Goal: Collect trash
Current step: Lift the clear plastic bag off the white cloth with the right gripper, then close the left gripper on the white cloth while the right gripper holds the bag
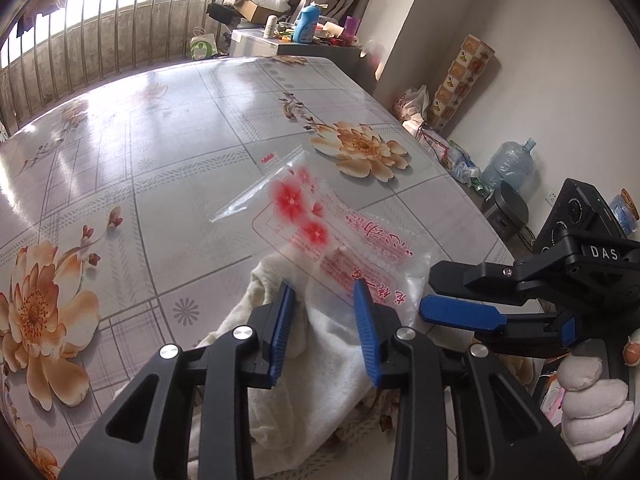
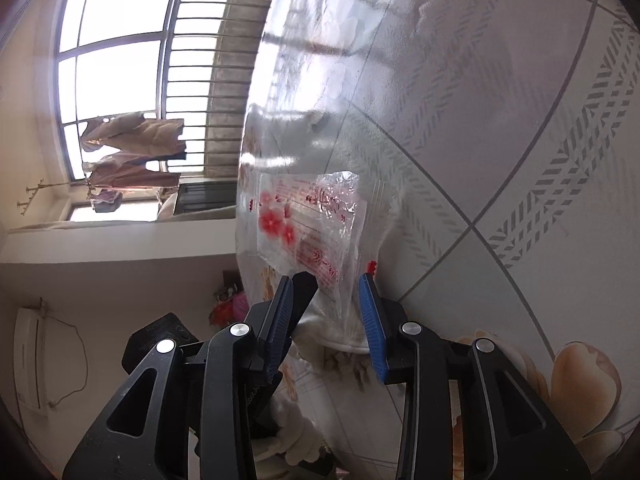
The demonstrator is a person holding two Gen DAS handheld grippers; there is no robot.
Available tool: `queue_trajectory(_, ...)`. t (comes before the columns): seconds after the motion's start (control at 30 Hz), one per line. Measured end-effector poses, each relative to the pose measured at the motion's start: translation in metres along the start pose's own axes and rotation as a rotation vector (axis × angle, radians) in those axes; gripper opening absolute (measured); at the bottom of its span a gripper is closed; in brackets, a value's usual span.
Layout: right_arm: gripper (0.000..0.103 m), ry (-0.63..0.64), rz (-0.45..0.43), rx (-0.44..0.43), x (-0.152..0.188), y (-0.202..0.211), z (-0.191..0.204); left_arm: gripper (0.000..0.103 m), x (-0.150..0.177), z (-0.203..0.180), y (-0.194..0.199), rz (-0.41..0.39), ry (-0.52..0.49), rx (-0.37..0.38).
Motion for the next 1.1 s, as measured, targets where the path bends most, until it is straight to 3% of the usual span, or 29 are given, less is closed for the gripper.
queue_trajectory(0.13,0.028,0.0,0.003,0.009,-0.003,0.0,-0.003,0.03,0.0,-0.001,-0.001,-0.002,-0.014,-0.003)
queue_trajectory(0.27,0.007,-0.035,0.005,0.041,-0.006,-0.002,-0.014,0.028,0.0,-0.001,-0.001,-0.001,-0.024,-0.003)
queue_trajectory(0.5,0.004,0.031,-0.011,0.078,-0.008,-0.003,-0.01,0.027,0.001,-0.002,-0.001,-0.004,-0.038,-0.002)
queue_trajectory(0.67,0.003,0.087,-0.036,0.113,-0.01,0.005,-0.009,0.026,-0.003,0.003,0.009,-0.014,0.006,0.05)
queue_trajectory(0.83,0.001,0.132,-0.035,0.134,-0.003,0.027,-0.016,0.026,-0.008,0.003,0.033,-0.062,-0.012,0.043)
queue_trajectory(1.1,0.001,0.265,-0.074,0.246,0.019,0.066,-0.023,0.026,-0.019,-0.008,0.05,-0.13,-0.056,-0.002)
Point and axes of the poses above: each gripper's, at about its wrist camera, not at the fingertips, and y roughly against the way its jaws point, z to its left, x to its underside, the point moved 8 cm from there along -y, roughly the way its jaws point, and after that the axes turned 3 degrees about -z, right-handed, at the moved point
